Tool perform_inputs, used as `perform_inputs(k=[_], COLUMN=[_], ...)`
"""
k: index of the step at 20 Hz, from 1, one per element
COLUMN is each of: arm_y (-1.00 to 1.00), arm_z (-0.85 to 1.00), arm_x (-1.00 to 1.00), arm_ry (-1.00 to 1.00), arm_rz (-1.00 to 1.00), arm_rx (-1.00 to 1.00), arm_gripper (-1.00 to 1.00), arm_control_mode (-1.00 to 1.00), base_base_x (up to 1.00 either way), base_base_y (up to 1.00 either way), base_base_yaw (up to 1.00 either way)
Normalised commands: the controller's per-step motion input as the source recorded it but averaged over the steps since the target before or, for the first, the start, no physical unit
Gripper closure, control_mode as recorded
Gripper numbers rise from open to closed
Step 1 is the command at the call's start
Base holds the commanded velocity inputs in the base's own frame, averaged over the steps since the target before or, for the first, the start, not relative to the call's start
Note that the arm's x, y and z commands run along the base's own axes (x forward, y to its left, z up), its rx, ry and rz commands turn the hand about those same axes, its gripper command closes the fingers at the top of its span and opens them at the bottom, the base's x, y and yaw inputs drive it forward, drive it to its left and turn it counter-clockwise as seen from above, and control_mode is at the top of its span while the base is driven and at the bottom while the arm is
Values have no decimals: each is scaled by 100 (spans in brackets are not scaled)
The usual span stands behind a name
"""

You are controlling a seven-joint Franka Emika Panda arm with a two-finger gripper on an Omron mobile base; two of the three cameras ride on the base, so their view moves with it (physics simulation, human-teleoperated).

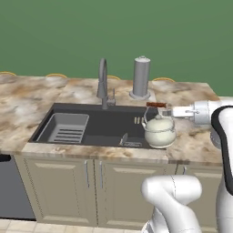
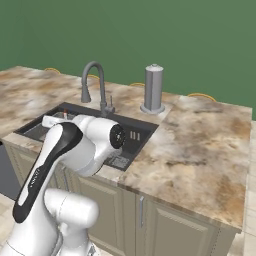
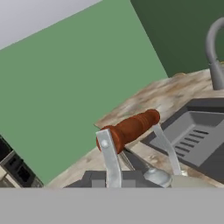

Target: Open the cabinet, pick the kettle from the cabinet, and place it in the sink.

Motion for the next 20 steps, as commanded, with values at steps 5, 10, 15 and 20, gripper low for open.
perform_inputs(k=[5, 10, 15, 20], arm_y=[-25, -21, -15, -2], arm_z=[0, 0, 0, 0], arm_x=[17, 28, 35, 33], arm_ry=[-3, 0, 5, 1], arm_rz=[-5, -12, -17, -21], arm_rx=[7, 5, 1, -1], arm_gripper=[100, 100, 100, 100], arm_control_mode=[-100, -100, -100, -100], base_base_x=[0, 0, 0, 0], base_base_y=[0, 0, 0, 0], base_base_yaw=[0, 0, 0, 0])
